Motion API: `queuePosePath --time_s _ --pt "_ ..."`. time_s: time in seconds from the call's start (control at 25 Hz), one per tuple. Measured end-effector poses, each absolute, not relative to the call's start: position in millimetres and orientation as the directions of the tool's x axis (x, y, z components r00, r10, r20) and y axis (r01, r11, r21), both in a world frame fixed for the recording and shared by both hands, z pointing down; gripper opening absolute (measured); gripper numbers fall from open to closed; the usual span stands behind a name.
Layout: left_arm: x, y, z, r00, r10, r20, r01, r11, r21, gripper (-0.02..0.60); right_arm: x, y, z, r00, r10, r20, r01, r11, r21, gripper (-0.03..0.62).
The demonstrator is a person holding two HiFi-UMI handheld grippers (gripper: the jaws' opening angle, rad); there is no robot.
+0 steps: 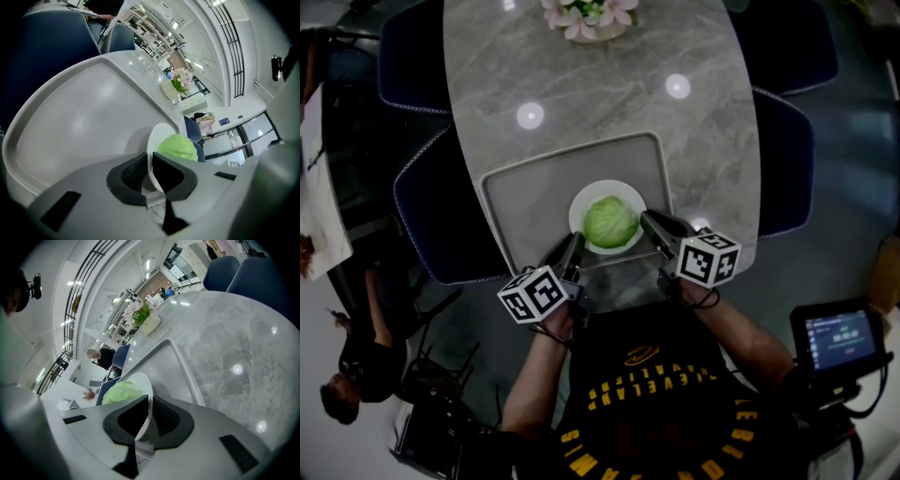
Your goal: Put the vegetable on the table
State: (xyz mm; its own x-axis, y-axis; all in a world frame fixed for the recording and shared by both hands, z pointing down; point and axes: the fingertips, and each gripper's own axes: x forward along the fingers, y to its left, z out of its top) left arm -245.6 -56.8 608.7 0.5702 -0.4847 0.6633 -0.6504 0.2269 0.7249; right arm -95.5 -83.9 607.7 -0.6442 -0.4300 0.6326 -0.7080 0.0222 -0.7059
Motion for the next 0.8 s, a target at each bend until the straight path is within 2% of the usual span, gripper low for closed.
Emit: queuePosePath --time_s 0.56,0.8 --pt "-204 -60 614 0.621 -0.449 0.643 -0.638 0.188 0.747 0.035 -56 -84 615 -0.614 -0.493 0.616 -0.707 -0.003 -0.707 0.038" --pt "-191 -41 590 0.669 -0.416 0.616 -0.63 0.123 0.767 0.035 -41 -51 587 -0.556 -0.558 0.616 -0.711 -0.064 -0.7 0.037"
